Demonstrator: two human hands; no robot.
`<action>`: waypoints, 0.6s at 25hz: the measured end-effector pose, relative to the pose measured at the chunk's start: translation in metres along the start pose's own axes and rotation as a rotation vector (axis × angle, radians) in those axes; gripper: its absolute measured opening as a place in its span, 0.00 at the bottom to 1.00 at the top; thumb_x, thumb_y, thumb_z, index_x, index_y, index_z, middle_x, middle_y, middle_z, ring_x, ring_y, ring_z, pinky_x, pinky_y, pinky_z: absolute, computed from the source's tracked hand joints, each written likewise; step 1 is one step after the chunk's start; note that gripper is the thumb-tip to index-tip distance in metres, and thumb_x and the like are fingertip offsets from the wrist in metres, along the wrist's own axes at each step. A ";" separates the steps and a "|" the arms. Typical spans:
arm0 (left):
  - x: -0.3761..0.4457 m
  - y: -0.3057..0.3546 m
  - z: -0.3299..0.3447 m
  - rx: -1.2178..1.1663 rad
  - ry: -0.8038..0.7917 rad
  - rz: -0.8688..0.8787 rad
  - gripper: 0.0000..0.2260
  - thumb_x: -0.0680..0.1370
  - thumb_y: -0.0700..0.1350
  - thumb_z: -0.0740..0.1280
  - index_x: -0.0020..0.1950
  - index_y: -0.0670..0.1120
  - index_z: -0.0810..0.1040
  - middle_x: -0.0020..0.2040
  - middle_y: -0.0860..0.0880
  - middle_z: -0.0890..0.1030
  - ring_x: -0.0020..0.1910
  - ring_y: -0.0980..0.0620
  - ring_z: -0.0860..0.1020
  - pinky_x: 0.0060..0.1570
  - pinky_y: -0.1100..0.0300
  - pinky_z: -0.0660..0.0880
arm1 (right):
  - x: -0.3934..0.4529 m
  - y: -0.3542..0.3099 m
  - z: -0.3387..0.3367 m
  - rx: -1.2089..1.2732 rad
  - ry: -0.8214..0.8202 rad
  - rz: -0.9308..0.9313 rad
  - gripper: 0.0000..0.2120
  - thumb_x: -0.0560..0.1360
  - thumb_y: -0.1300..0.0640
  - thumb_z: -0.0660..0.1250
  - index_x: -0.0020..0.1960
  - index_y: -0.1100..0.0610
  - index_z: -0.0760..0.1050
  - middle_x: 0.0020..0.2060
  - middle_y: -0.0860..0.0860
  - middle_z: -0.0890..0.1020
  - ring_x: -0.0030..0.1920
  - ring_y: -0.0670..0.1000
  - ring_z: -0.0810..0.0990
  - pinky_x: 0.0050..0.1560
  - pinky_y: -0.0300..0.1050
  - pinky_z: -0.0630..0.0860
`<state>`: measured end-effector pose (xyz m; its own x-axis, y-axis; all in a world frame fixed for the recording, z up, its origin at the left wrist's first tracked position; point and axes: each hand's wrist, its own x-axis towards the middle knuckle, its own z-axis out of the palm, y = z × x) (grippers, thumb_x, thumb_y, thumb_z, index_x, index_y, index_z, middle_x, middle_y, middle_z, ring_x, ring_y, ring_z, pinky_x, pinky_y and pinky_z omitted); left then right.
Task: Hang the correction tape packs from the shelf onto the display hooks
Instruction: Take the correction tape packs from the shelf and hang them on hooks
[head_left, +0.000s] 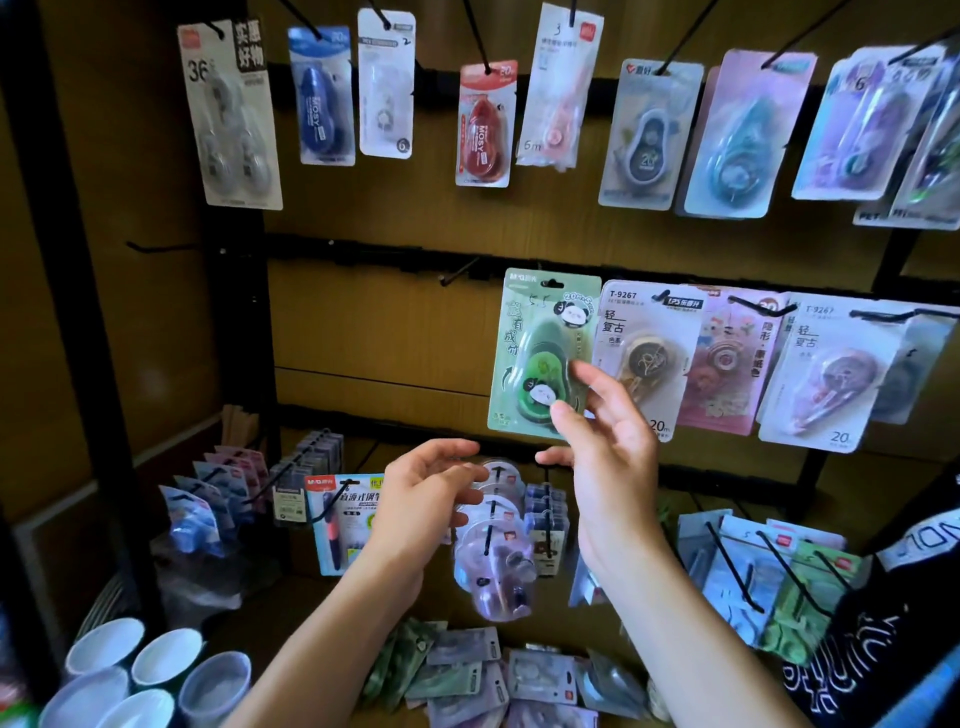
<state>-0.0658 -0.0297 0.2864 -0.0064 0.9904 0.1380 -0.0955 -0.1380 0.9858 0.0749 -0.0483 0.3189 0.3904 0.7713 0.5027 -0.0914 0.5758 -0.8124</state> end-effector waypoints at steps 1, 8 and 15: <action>0.000 -0.001 0.000 -0.006 0.001 -0.008 0.09 0.77 0.36 0.65 0.51 0.47 0.82 0.43 0.47 0.86 0.40 0.49 0.81 0.41 0.50 0.76 | 0.000 0.001 -0.001 0.003 0.005 -0.007 0.18 0.76 0.67 0.67 0.58 0.47 0.78 0.53 0.44 0.83 0.50 0.47 0.84 0.35 0.42 0.81; 0.001 -0.007 -0.003 0.002 0.014 -0.013 0.09 0.76 0.37 0.65 0.51 0.47 0.82 0.44 0.47 0.86 0.37 0.52 0.80 0.37 0.58 0.75 | 0.007 0.002 0.005 -0.011 -0.012 -0.056 0.17 0.76 0.68 0.67 0.59 0.50 0.78 0.47 0.36 0.83 0.47 0.42 0.82 0.36 0.42 0.80; 0.002 -0.013 -0.002 0.013 0.003 -0.032 0.09 0.76 0.37 0.65 0.51 0.46 0.82 0.41 0.49 0.86 0.39 0.50 0.81 0.42 0.50 0.76 | 0.005 0.005 0.003 -0.137 0.023 -0.141 0.17 0.76 0.65 0.67 0.58 0.45 0.78 0.58 0.41 0.80 0.60 0.48 0.79 0.44 0.49 0.83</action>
<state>-0.0663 -0.0259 0.2738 -0.0070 0.9943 0.1061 -0.0831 -0.1064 0.9908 0.0741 -0.0406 0.3182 0.4113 0.6785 0.6087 0.0907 0.6340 -0.7680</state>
